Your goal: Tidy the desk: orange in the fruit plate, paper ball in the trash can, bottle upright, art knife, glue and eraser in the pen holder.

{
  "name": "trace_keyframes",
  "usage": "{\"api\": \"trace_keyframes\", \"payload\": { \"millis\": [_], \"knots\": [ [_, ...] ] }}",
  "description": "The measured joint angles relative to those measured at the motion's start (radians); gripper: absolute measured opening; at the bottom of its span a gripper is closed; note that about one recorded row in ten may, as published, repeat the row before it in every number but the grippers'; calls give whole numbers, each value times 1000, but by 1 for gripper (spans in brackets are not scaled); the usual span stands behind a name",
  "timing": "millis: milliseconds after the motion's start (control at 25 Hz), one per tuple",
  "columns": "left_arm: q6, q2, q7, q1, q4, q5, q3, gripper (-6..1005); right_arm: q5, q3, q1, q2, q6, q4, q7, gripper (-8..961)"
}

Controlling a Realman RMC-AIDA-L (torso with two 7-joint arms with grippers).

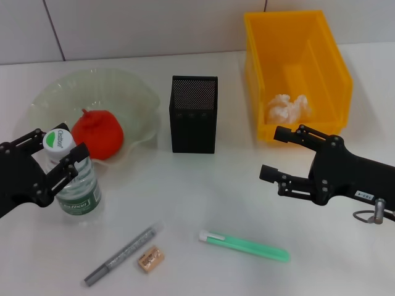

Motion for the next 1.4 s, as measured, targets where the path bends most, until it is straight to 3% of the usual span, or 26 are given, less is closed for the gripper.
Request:
{"api": "trace_keyframes", "payload": {
  "millis": [600,880,1040,1320,1400],
  "knots": [
    [-38,-18,-5,6,-10,-10,-14,433,-2,-9,-3,1,0,2,3,831],
    [-15,-18,-3,8,-10,-11,-19,574,-2,-10,-4,1,0,2,4,831],
    [19,-18,-1,19,-5,-11,-30,806,-1,-8,-2,0,0,9,4,831],
    [103,-8,-10,47,-1,-10,-88,807,7,4,-3,-1,-1,11,4,831],
    [189,-6,35,82,-1,-6,-99,808,9,24,-3,-1,-8,11,6,831]
  ]
}}
